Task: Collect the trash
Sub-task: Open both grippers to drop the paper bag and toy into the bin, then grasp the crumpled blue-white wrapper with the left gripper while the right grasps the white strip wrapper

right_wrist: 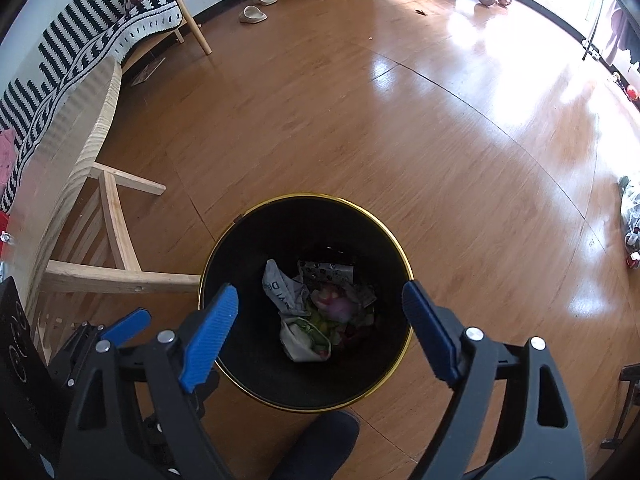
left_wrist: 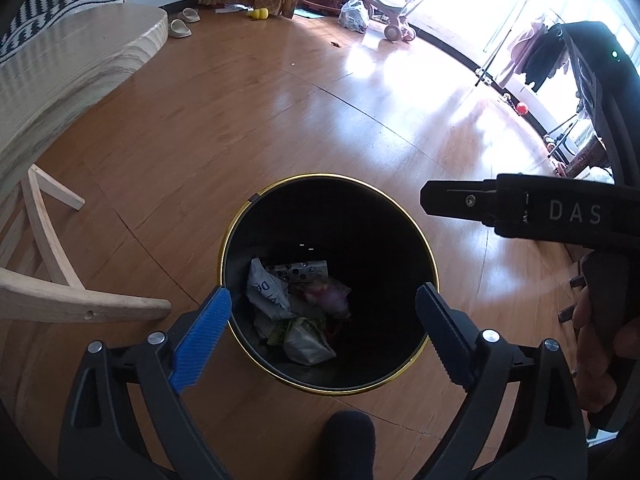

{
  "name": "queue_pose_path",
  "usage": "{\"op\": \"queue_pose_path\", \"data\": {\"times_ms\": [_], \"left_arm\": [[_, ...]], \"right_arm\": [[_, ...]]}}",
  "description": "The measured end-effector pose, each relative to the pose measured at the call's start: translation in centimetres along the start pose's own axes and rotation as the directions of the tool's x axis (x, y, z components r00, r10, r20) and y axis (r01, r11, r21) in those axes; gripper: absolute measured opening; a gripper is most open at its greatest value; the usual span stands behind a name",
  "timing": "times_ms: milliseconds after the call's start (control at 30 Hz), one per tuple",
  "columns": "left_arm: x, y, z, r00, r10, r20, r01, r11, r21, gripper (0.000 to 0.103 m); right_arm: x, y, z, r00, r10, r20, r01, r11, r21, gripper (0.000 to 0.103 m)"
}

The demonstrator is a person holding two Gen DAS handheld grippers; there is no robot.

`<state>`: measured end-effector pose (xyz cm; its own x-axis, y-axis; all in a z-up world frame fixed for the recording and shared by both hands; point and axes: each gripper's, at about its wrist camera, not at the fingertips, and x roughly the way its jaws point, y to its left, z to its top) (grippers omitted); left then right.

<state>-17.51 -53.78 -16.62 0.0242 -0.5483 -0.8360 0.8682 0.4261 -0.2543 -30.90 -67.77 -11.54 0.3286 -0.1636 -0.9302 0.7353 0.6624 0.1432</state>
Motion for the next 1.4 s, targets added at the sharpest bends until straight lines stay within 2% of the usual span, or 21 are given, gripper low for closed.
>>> {"op": "queue_pose_path", "data": {"times_ms": [200,300,400,567,733,833,933,967,1033,1100,1267,1300,1333,1400], "left_arm": [[-2.4,0.4,0.2,0.999,-0.004,0.034,0.004,1.0,0.003,0.093],[-4.7,0.8,0.6,0.998,-0.001,0.058,0.001,1.0,0.003,0.094],[-7.8,1.6,1.1,0.995,0.01,0.102,-0.009,1.0,-0.004,0.094],[-14.7,5.8,1.6,0.978,0.065,0.199,-0.054,0.997,-0.062,0.095],[-21.0,13.6,0.2,0.948,0.193,0.252,-0.152,0.973,-0.172,0.096],[-24.7,19.9,-1.6,0.917,0.306,0.257,-0.238,0.934,-0.265,0.096],[-28.5,26.5,-3.9,0.878,0.411,0.245,-0.306,0.876,-0.373,0.096],[-29.8,29.1,-5.0,0.859,0.452,0.239,-0.329,0.846,-0.419,0.096],[-31.4,32.9,-6.6,0.833,0.508,0.216,-0.364,0.8,-0.476,0.096],[-33.2,37.2,-8.2,0.796,0.578,0.18,-0.418,0.74,-0.527,0.096],[-35.7,45.1,-10.5,0.732,0.672,0.111,-0.499,0.639,-0.586,0.096],[-35.9,46.4,-10.6,0.724,0.682,0.105,-0.506,0.628,-0.591,0.096],[-36.1,47.4,-11.1,0.724,0.682,0.105,-0.505,0.626,-0.594,0.096],[-35.9,50.2,-11.1,0.735,0.672,0.09,-0.496,0.624,-0.605,0.096]], "right_arm": [[-1.8,0.9,0.2,0.999,-0.004,0.044,0.005,1.0,-0.009,0.087],[-3.7,2.3,0.3,0.995,-0.032,0.094,0.036,0.999,-0.04,0.089],[-5.7,4.2,0.4,0.989,-0.014,0.145,0.022,0.998,-0.053,0.09],[-8.7,10.7,1.0,0.967,0.025,0.253,0.006,0.993,-0.121,0.092],[-9.3,19.3,1.5,0.954,0.133,0.269,-0.076,0.975,-0.211,0.093],[-8.8,26.0,1.1,0.948,0.193,0.253,-0.112,0.946,-0.303,0.093],[-7.8,32.6,0.4,0.947,0.247,0.208,-0.15,0.907,-0.392,0.093],[-7.3,35.1,0.0,0.947,0.262,0.187,-0.162,0.89,-0.427,0.093],[-6.3,38.6,-1.0,0.948,0.279,0.156,-0.177,0.863,-0.473,0.093],[-5.2,42.4,-2.0,0.949,0.293,0.12,-0.191,0.832,-0.52,0.093],[-3.0,49.0,-5.1,0.952,0.301,0.059,-0.202,0.761,-0.616,0.093],[-2.6,50.0,-5.4,0.953,0.299,0.051,-0.202,0.75,-0.629,0.093],[-2.1,51.0,-5.7,0.954,0.297,0.04,-0.202,0.737,-0.645,0.093],[-1.3,52.0,-6.1,0.956,0.294,0.023,-0.206,0.722,-0.66,0.093]]}}
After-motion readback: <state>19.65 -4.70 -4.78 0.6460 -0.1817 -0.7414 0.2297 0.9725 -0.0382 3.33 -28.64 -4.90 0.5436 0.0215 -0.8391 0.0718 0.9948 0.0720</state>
